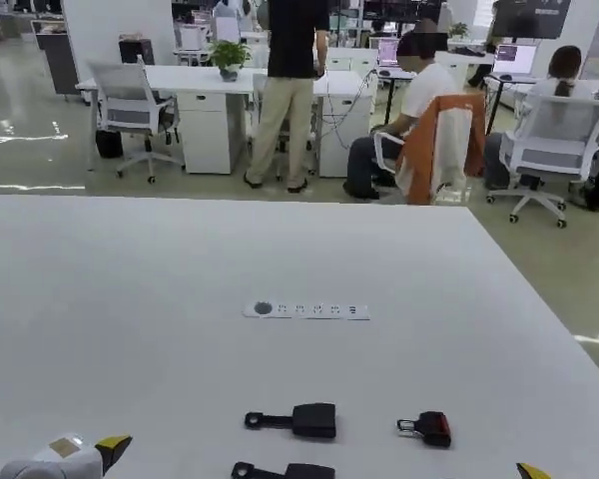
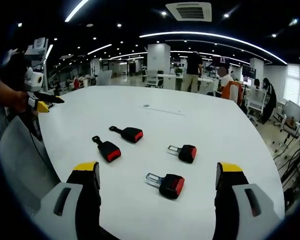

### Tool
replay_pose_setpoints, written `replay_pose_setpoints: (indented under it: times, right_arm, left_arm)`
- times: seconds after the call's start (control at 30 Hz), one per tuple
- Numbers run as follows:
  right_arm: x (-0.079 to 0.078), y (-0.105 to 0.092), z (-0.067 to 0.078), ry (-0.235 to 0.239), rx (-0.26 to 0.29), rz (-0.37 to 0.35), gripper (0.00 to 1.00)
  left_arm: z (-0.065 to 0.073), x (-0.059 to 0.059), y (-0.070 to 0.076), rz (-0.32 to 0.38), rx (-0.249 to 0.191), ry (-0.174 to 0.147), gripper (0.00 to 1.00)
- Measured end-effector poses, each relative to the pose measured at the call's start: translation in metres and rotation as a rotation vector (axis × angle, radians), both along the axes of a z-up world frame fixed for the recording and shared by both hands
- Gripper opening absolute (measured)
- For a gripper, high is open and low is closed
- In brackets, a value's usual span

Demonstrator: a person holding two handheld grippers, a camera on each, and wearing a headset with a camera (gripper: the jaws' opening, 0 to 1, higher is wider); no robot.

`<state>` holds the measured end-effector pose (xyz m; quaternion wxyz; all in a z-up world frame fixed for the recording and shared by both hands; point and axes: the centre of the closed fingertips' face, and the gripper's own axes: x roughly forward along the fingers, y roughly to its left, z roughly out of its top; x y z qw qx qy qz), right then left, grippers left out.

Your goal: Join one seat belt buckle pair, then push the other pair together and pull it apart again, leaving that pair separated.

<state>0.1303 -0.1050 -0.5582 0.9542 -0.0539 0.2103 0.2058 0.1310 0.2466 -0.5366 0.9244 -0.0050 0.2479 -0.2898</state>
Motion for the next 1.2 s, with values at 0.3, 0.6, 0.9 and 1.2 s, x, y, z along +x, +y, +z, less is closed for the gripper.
replay_pose_setpoints:
  times: [0.3, 0.6, 0.9, 1.2]
  right_arm:
    - [0.0029, 0.0012, 0.0021, -0.008, 0.002, -0.001, 0.96]
    - [0.0002, 0.0020, 0.0034, -0.006, 0.002, -0.001, 0.96]
    - [-0.0030, 0.0038, 0.0047, -0.004, 0.002, 0.000, 0.96]
    - [-0.0034, 0.0031, 0.0012, -0.001, 0.002, 0.006, 0.95]
  left_arm:
    - [0.0004, 0.0008, 0.0015, 0.000, -0.002, -0.002, 1.00]
    - [0.0016, 0.0002, 0.0017, -0.001, -0.001, -0.006, 1.00]
    - [0.0014, -0.0014, 0.0027, -0.002, 0.004, -0.006, 1.00]
    - [0.0010, -0.0029, 0.0039, -0.003, 0.006, -0.003, 1.00]
